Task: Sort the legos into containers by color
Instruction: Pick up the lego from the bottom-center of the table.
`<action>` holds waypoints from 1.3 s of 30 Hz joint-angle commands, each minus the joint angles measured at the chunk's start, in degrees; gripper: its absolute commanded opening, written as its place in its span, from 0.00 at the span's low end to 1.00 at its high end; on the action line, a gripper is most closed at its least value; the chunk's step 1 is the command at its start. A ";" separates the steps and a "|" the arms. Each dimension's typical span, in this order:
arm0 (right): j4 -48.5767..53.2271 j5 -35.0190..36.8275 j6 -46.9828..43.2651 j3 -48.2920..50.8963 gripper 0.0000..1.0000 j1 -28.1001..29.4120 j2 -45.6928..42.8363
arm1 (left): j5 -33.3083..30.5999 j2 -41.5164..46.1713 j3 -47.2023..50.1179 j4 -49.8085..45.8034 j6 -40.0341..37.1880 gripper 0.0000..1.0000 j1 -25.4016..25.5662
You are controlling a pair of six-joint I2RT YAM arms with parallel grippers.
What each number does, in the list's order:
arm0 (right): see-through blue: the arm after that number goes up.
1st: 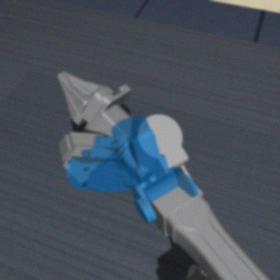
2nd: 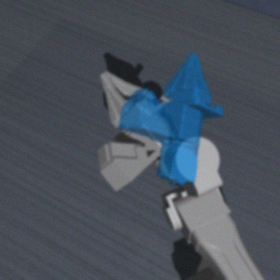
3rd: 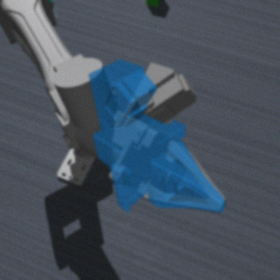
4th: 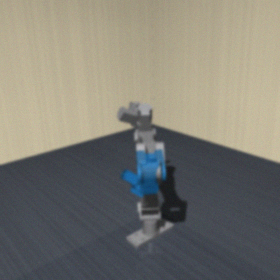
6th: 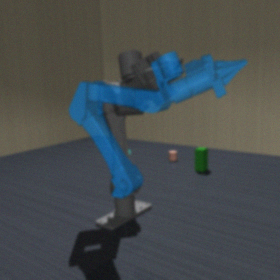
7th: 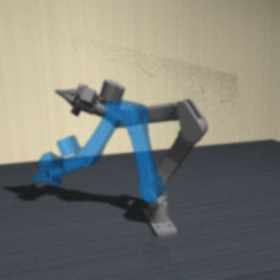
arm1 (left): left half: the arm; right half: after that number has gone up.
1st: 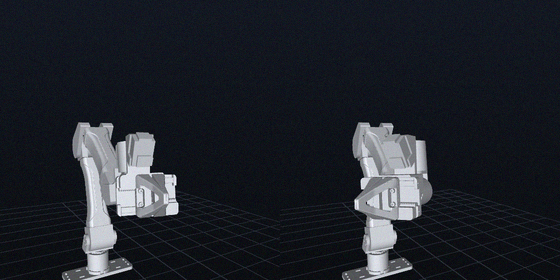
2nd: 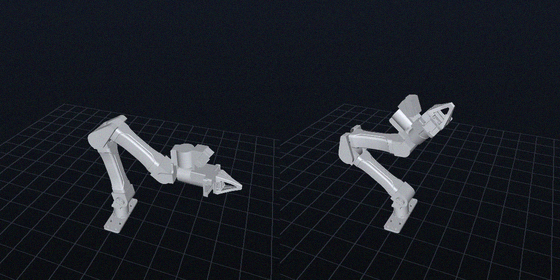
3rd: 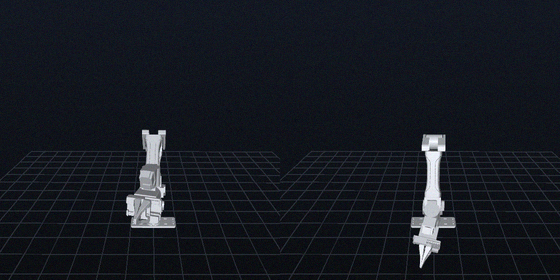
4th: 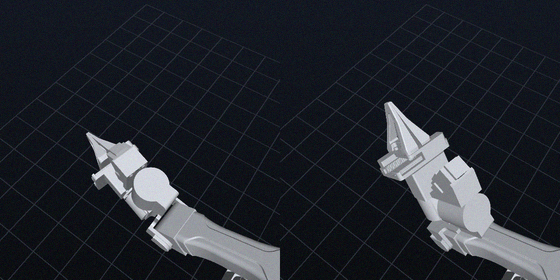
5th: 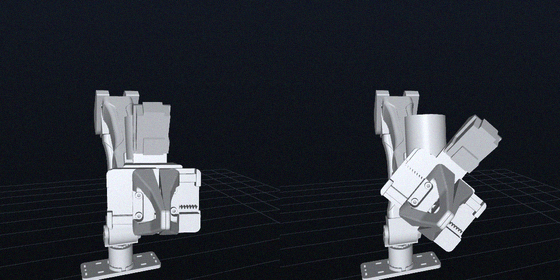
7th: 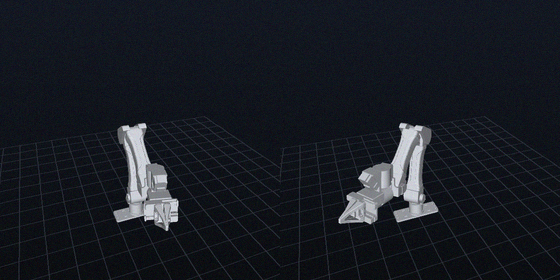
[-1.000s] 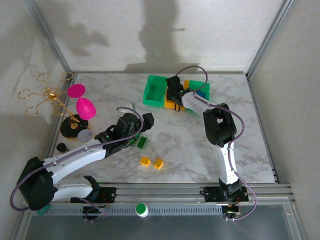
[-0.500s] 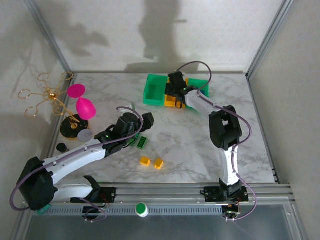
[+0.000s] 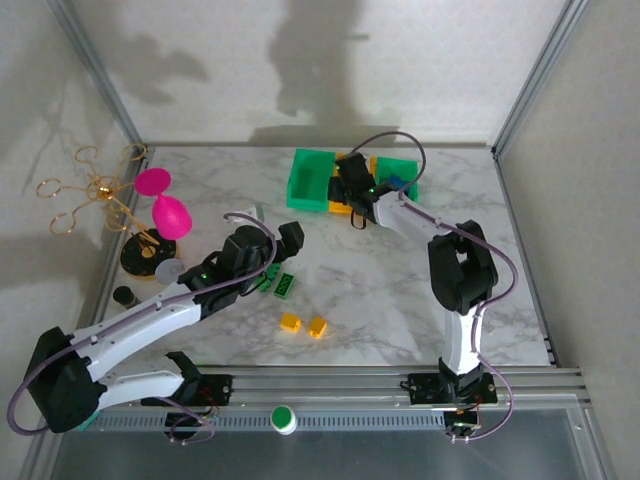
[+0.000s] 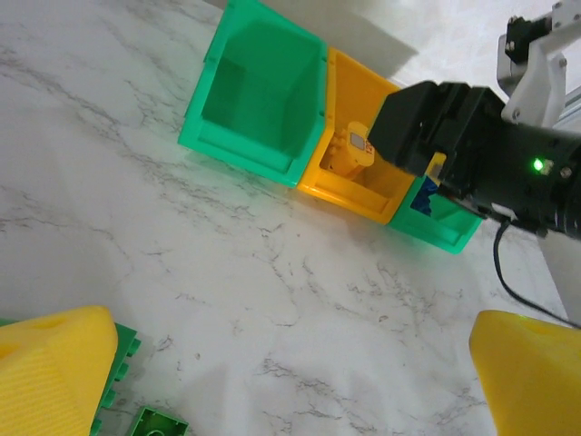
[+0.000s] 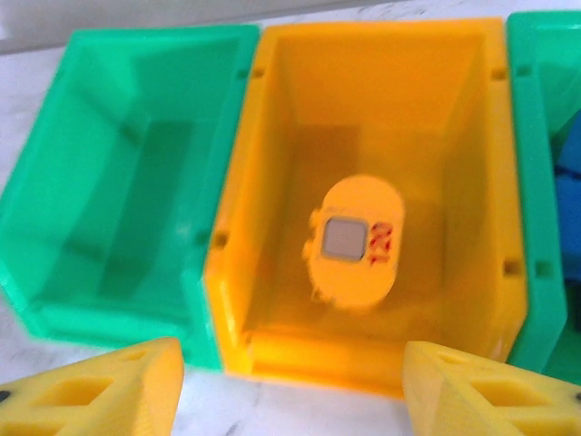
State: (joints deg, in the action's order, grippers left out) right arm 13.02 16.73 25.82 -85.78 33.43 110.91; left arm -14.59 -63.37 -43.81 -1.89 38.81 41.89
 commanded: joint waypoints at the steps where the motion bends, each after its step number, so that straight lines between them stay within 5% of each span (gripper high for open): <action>1: -0.11 -0.59 2.23 4.39 0.65 2.50 -6.66 | -0.27 3.05 0.86 -2.84 0.03 1.00 -0.58; 21: 4.93 -1.95 9.06 30.27 0.68 20.55 -24.84 | 0.16 18.72 9.19 -13.81 1.86 1.00 -0.58; 39: 4.44 -1.48 12.68 39.41 0.70 29.76 -27.92 | 0.53 20.50 12.32 -14.55 4.17 1.00 -0.58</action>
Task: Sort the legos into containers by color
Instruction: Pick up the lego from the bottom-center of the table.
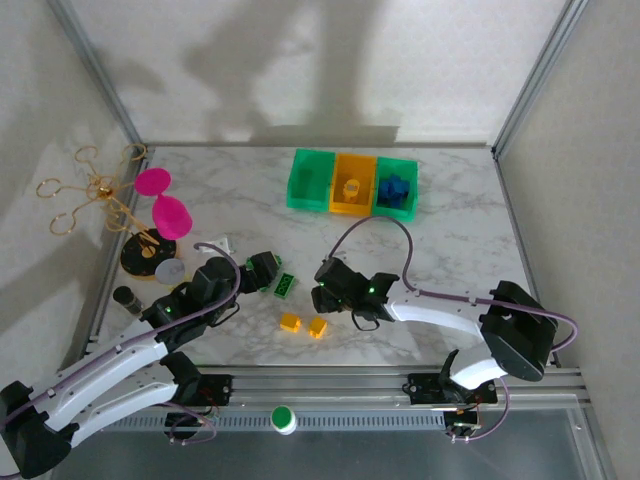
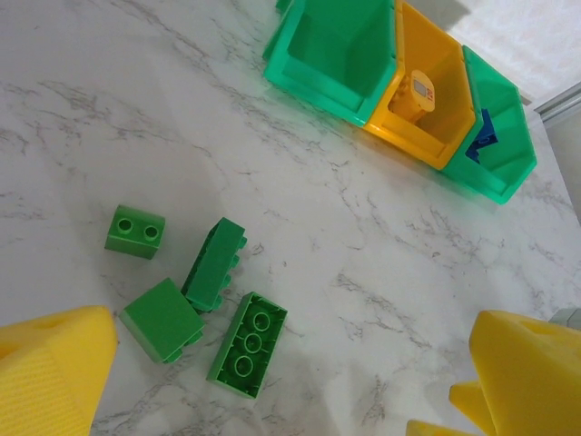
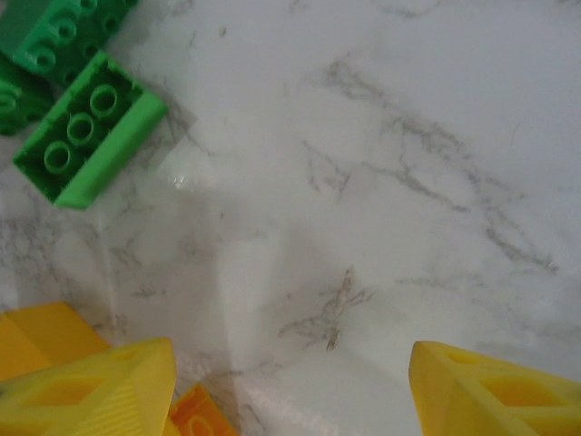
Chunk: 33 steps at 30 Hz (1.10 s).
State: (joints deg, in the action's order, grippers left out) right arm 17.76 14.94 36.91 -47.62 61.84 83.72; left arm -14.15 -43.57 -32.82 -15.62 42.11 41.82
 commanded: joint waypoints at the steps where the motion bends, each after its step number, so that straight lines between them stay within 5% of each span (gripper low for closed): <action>1: -0.64 0.12 1.72 1.46 0.70 1.58 -0.40 | 0.00 0.74 1.51 -0.74 0.97 1.00 -0.48; 22: -4.40 0.56 1.51 2.58 0.72 10.29 2.59 | -0.79 -0.72 1.31 -0.03 0.73 1.00 -0.51; 33: -2.17 2.46 13.62 3.18 0.77 14.98 4.42 | -1.32 0.38 2.24 -0.22 1.03 1.00 -0.51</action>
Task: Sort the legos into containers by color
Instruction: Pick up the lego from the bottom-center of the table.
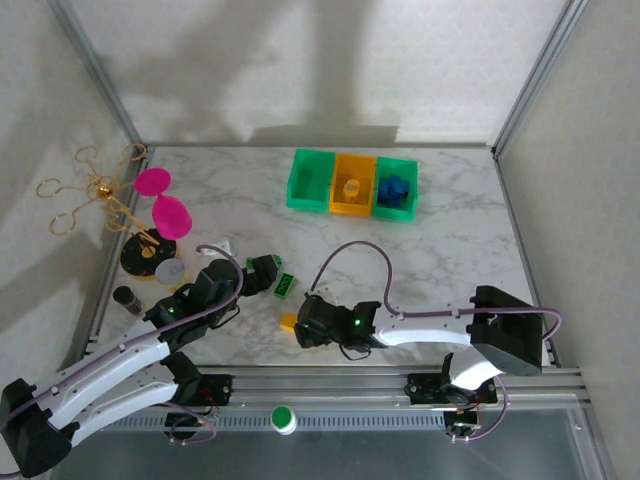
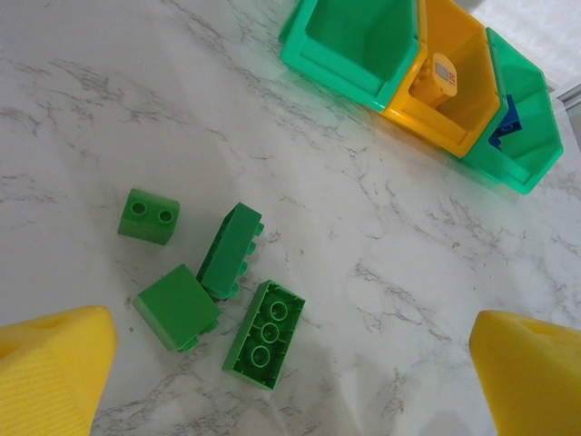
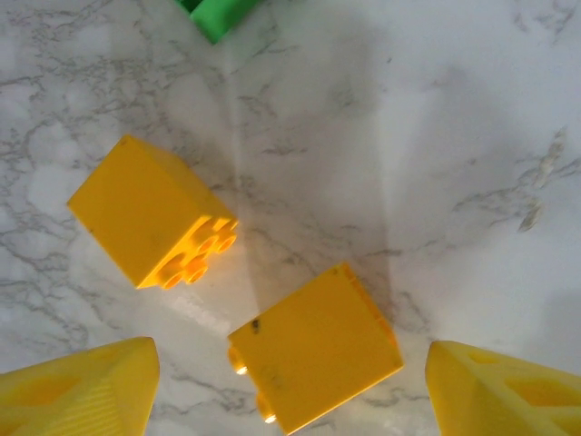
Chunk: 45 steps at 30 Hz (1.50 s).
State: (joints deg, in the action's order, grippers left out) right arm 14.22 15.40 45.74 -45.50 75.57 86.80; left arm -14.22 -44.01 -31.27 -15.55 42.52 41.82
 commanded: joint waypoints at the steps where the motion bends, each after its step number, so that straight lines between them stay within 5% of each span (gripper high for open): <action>1: 0.85 1.64 5.45 1.19 0.75 1.41 1.81 | -1.12 0.72 0.71 -0.14 0.48 0.99 -0.51; 20: 3.74 5.70 3.49 -6.54 0.55 1.42 9.57 | -1.19 0.82 0.63 0.10 0.38 1.00 -0.51; 45: 9.45 8.07 5.47 -6.95 0.31 -1.00 4.37 | -1.07 -0.70 -0.35 1.67 -0.82 1.00 -0.51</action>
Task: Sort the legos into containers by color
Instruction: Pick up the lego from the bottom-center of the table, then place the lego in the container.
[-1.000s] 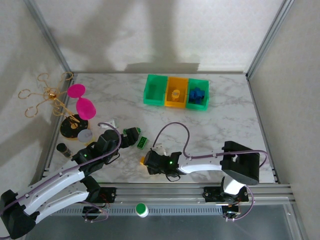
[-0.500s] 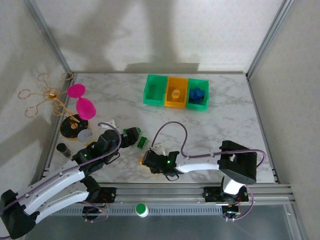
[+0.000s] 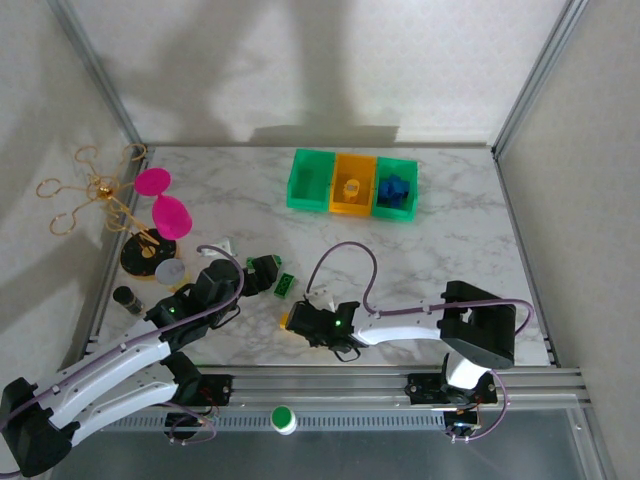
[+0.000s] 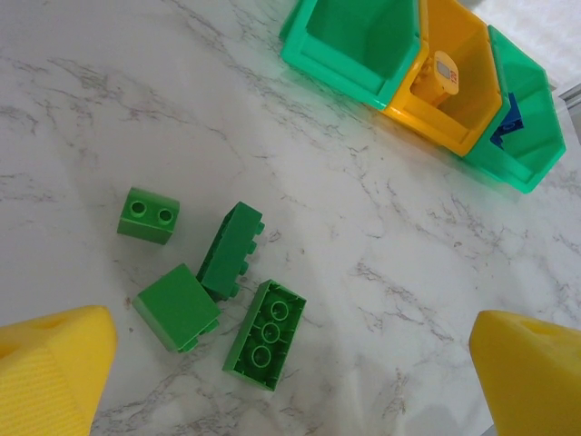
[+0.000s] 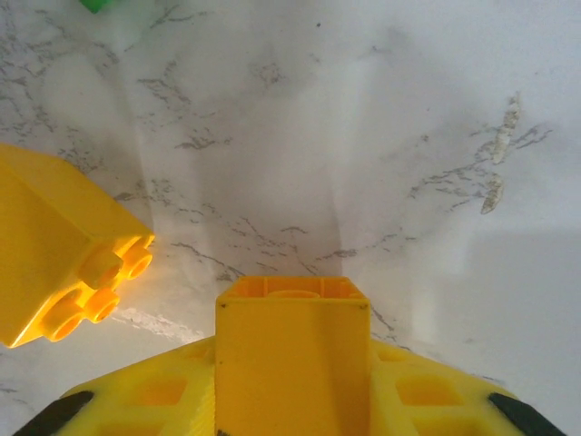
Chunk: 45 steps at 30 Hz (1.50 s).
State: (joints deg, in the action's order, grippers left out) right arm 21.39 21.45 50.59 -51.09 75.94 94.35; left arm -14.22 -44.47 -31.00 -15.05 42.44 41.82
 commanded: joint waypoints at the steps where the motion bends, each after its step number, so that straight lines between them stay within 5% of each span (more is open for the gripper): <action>1: 2.72 2.01 0.41 -1.61 0.31 -2.06 -4.12 | -1.21 -0.42 -0.90 1.49 -0.93 1.00 -0.49; 17: 2.67 5.64 -13.22 -11.44 0.31 -23.49 -8.83 | -1.03 -11.02 -9.10 8.32 -5.60 1.00 -0.77; 34: -4.53 2.71 -23.48 -32.34 0.29 -39.79 14.53 | -0.51 -18.18 -10.44 12.92 -5.43 1.00 -2.87; 45: -6.65 1.22 -27.81 -43.38 0.30 -45.25 25.53 | 0.74 -20.81 -10.75 14.08 -5.26 0.99 -4.46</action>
State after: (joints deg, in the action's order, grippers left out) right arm 15.84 23.27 25.32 -91.33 30.96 117.73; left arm -14.15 -64.60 -40.42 -2.07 37.47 38.09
